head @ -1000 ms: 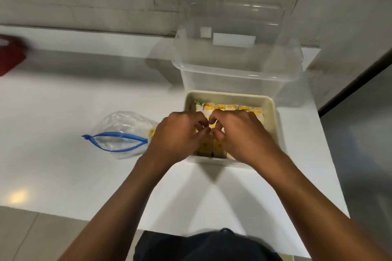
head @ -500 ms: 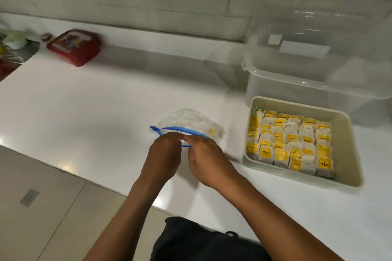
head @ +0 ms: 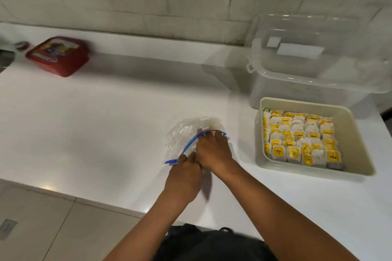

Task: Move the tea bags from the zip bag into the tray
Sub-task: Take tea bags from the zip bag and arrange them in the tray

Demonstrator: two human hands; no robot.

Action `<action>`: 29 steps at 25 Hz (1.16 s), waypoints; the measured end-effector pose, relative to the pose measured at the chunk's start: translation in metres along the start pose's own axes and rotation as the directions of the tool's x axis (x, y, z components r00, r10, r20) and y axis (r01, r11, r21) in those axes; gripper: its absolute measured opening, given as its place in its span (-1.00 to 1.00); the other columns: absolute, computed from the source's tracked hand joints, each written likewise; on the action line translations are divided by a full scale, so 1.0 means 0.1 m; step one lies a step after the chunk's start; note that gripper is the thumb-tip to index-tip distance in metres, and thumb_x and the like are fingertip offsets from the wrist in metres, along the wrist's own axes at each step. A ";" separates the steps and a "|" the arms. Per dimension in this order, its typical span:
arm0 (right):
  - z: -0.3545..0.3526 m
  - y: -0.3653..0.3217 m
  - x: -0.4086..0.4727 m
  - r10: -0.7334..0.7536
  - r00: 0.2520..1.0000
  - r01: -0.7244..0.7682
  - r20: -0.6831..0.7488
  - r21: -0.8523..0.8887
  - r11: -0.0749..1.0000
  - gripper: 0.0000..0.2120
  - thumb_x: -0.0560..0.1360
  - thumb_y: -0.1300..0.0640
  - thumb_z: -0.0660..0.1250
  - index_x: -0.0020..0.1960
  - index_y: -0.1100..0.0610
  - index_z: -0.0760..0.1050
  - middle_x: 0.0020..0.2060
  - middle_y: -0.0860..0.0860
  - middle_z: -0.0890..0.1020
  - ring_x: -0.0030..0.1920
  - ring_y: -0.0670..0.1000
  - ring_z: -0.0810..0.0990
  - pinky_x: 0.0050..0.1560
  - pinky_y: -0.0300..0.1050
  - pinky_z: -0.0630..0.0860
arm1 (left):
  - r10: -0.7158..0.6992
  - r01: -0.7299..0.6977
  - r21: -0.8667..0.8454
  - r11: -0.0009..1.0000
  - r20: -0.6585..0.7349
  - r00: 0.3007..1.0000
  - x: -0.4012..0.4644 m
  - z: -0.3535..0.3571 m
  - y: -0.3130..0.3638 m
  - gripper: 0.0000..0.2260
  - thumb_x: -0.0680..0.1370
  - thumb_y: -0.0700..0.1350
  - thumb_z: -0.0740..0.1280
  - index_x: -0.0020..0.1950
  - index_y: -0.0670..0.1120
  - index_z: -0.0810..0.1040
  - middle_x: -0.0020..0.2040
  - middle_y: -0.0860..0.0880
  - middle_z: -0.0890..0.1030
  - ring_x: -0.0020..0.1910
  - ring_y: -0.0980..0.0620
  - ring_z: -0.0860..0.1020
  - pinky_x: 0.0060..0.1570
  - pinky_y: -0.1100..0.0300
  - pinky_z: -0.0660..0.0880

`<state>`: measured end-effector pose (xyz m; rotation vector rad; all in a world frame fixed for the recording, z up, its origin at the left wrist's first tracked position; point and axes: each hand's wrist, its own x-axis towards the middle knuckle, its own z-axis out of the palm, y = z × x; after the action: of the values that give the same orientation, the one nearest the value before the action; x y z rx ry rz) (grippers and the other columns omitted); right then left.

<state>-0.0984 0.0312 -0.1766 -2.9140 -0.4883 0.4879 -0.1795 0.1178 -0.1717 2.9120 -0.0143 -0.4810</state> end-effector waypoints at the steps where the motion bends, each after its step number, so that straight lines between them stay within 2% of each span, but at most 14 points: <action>1: -0.04 -0.02 0.02 0.029 0.999 -0.028 0.015 -0.036 0.999 -0.53 0.57 0.14 0.15 0.47 0.19 0.30 0.37 0.14 0.44 0.39 0.21 0.34 0.34 0.06 0.28 | 0.012 -0.013 0.032 0.999 0.026 1.000 0.01 -0.01 -0.01 -0.62 0.55 -0.32 0.19 0.38 -0.17 0.42 0.37 -0.04 0.40 0.29 -0.12 0.37 0.08 0.08 0.49; 4: -0.05 -0.09 0.08 0.108 0.993 -0.110 -0.038 -0.070 0.991 -0.64 0.57 0.19 0.15 0.34 0.17 0.43 0.29 0.12 0.50 0.32 0.17 0.45 0.29 0.03 0.34 | 0.030 -0.034 0.047 0.998 0.094 0.995 0.03 -0.03 -0.05 -0.64 0.52 -0.35 0.20 0.31 -0.18 0.46 0.35 -0.03 0.39 0.17 -0.12 0.40 -0.05 0.09 0.48; 7: 0.02 -0.12 0.13 0.156 0.985 -0.164 -0.077 -0.116 0.980 -0.76 0.55 0.23 0.19 0.16 0.12 0.54 0.11 0.05 0.61 0.15 0.10 0.56 0.11 -0.04 0.40 | 0.079 -0.081 0.013 0.997 0.099 0.992 0.03 -0.03 -0.09 -0.62 0.49 -0.35 0.23 0.29 -0.13 0.48 0.31 -0.04 0.42 0.08 -0.11 0.45 -0.11 0.10 0.46; 10: 0.02 -0.13 0.16 0.178 0.979 -0.190 -0.102 -0.127 0.973 -0.79 0.52 0.28 0.21 0.02 0.08 0.57 -0.04 0.00 0.64 0.01 0.05 0.61 -0.07 -0.09 0.32 | 0.033 -0.024 -0.174 0.985 0.054 0.998 0.04 -0.09 -0.13 -0.63 0.51 -0.32 0.20 0.29 -0.09 0.47 0.22 -0.09 0.52 0.07 -0.14 0.54 -0.12 0.09 0.46; 12: 0.01 -0.18 0.18 0.176 0.973 -0.195 -0.149 -0.129 0.972 -0.82 0.51 0.29 0.22 -0.05 0.07 0.55 -0.11 -0.01 0.64 -0.05 0.05 0.62 -0.10 -0.09 0.28 | -0.029 0.033 -0.293 0.956 0.017 0.999 0.06 -0.14 -0.15 -0.66 0.56 -0.26 0.18 0.33 -0.10 0.40 0.19 -0.10 0.56 0.07 -0.14 0.57 -0.10 0.12 0.46; 15: 0.03 -0.21 0.18 0.125 0.967 -0.166 -0.220 -0.177 0.970 -0.86 0.51 0.24 0.25 -0.18 0.04 0.41 -0.18 -0.01 0.63 -0.12 0.05 0.62 -0.12 -0.09 0.28 | -0.038 0.034 -0.375 0.927 -0.005 0.999 0.09 -0.17 -0.16 -0.44 0.59 -0.20 0.18 0.58 -0.07 0.11 0.36 -0.11 0.47 0.20 -0.15 0.53 0.03 0.15 0.44; 16: 0.02 -0.19 0.18 0.110 0.967 -0.155 -0.231 -0.184 0.971 -0.85 0.50 0.26 0.25 -0.18 0.04 0.40 -0.18 -0.01 0.63 -0.12 0.06 0.62 -0.12 -0.09 0.28 | -0.046 0.042 -0.393 0.918 0.001 0.999 0.09 -0.18 -0.17 -0.38 0.58 -0.20 0.19 0.61 -0.04 0.03 0.36 -0.12 0.47 0.21 -0.16 0.52 0.03 0.16 0.44; 18: -0.01 -0.16 0.17 0.091 0.968 -0.136 -0.235 -0.183 0.974 -0.80 0.48 0.35 0.22 -0.11 0.07 0.49 -0.15 0.02 0.64 -0.10 0.09 0.63 -0.11 -0.09 0.29 | -0.075 0.072 -0.430 0.900 0.010 0.997 0.11 -0.19 -0.22 -0.32 0.55 -0.22 0.19 0.62 0.04 -0.01 0.24 -0.11 0.54 0.10 -0.16 0.57 0.02 0.08 0.54; 20: -0.05 -0.13 0.16 0.051 0.968 -0.093 -0.246 -0.161 0.983 -0.75 0.45 0.37 0.22 -0.03 0.08 0.55 -0.13 0.02 0.65 -0.09 0.10 0.64 -0.10 -0.09 0.30 | -0.095 0.086 -0.480 0.873 0.004 0.995 0.17 -0.18 -0.30 -0.30 0.51 -0.21 0.14 0.61 0.12 0.00 0.12 -0.09 0.59 -0.03 -0.17 0.62 -0.04 -0.01 0.60; 23: -0.07 -0.07 0.14 0.015 0.969 -0.028 -0.246 -0.050 0.998 -0.70 0.43 0.32 0.24 0.07 0.04 0.55 -0.07 0.00 0.67 -0.05 0.13 0.65 -0.10 -0.09 0.36 | -0.127 0.109 -0.517 0.849 0.000 0.992 0.24 -0.18 -0.41 -0.41 0.55 -0.14 0.08 0.58 0.17 0.11 0.03 -0.04 0.62 -0.13 -0.14 0.64 -0.05 -0.02 0.60; 25: -0.06 -0.03 0.13 0.008 0.970 -0.005 -0.243 0.014 1.000 -0.67 0.45 0.28 0.24 0.12 -0.01 0.56 -0.05 -0.01 0.67 -0.03 0.15 0.65 -0.12 -0.09 0.41 | -0.137 0.100 -0.485 0.869 -0.041 0.990 0.28 -0.18 -0.46 -0.51 0.60 -0.09 0.10 0.54 0.16 0.23 -0.02 -0.04 0.65 -0.14 -0.12 0.65 -0.02 0.00 0.58; 27: -0.05 -0.01 0.12 -0.003 0.964 0.023 -0.264 0.074 0.997 -0.70 0.49 0.23 0.22 0.12 -0.05 0.57 -0.06 -0.03 0.68 -0.03 0.12 0.64 -0.15 -0.11 0.38 | -0.132 0.092 -0.436 0.895 -0.063 0.989 0.30 -0.18 -0.48 -0.57 0.62 -0.05 0.13 0.49 0.15 0.33 -0.02 -0.03 0.67 -0.07 -0.11 0.64 0.03 0.05 0.55; 29: -0.05 -0.01 0.10 0.020 0.957 0.048 -0.288 0.226 0.973 -0.74 0.54 0.17 0.21 0.09 -0.08 0.60 -0.06 -0.09 0.69 -0.02 0.03 0.63 -0.10 -0.11 0.44 | -0.129 0.090 -0.406 0.909 -0.070 0.989 0.33 -0.20 -0.47 -0.61 0.61 -0.04 0.15 0.44 0.17 0.40 0.05 -0.01 0.67 0.00 -0.09 0.61 0.04 0.08 0.52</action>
<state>-0.0879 0.0349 -0.1748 -2.6903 -0.3809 0.1019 -0.1428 0.1667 -0.1724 2.5323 0.2360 -0.3145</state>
